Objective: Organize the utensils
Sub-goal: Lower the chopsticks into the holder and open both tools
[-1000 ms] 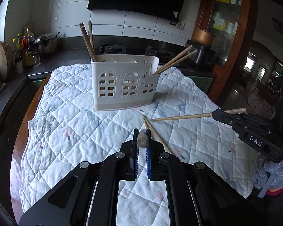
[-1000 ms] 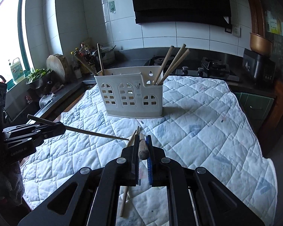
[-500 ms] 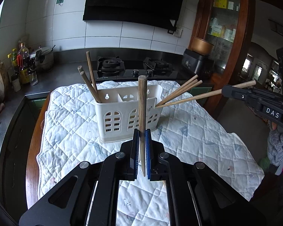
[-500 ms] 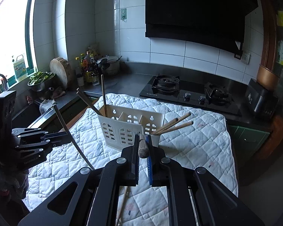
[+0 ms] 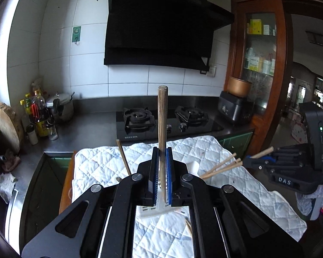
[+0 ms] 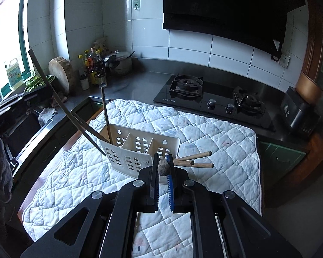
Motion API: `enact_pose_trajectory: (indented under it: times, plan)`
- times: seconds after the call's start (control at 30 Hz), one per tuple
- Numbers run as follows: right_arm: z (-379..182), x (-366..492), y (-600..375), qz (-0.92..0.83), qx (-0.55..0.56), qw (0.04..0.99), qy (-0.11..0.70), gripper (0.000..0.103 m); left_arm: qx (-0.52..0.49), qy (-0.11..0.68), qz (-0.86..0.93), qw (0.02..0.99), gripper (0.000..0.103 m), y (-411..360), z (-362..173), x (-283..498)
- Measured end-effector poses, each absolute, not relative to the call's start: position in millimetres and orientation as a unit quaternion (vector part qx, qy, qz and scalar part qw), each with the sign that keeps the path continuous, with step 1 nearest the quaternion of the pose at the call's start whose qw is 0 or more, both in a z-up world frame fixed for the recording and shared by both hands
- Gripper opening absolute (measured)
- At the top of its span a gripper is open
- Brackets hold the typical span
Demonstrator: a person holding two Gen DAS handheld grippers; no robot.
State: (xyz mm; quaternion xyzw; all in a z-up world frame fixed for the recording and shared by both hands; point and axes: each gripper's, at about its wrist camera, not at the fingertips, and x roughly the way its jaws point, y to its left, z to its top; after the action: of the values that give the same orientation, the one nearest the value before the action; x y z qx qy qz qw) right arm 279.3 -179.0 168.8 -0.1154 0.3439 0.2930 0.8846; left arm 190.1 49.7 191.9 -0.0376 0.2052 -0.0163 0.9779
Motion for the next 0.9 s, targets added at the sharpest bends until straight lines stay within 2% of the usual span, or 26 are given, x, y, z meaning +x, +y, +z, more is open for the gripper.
enact_pose_trajectory:
  times: [0.23,0.63,0.9]
  plan:
    - [149.6,301.1,-166.4,0.295,-0.106,0.874,0.372,0.007,-0.038,0.201,0.024,0.979,0.005,60.0,186.7,218.6]
    - [131.6,311.8,-165.9,0.298,-0.086,0.871,0.381,0.008,-0.077,0.260,0.015,0.962,0.006,78.8,140.3,241.6]
    - [147.6,286.1,-186.0,0.286,-0.075,0.893,0.338,0.019,-0.071,0.236,0.015,0.969,0.009,73.2,151.7,216.2]
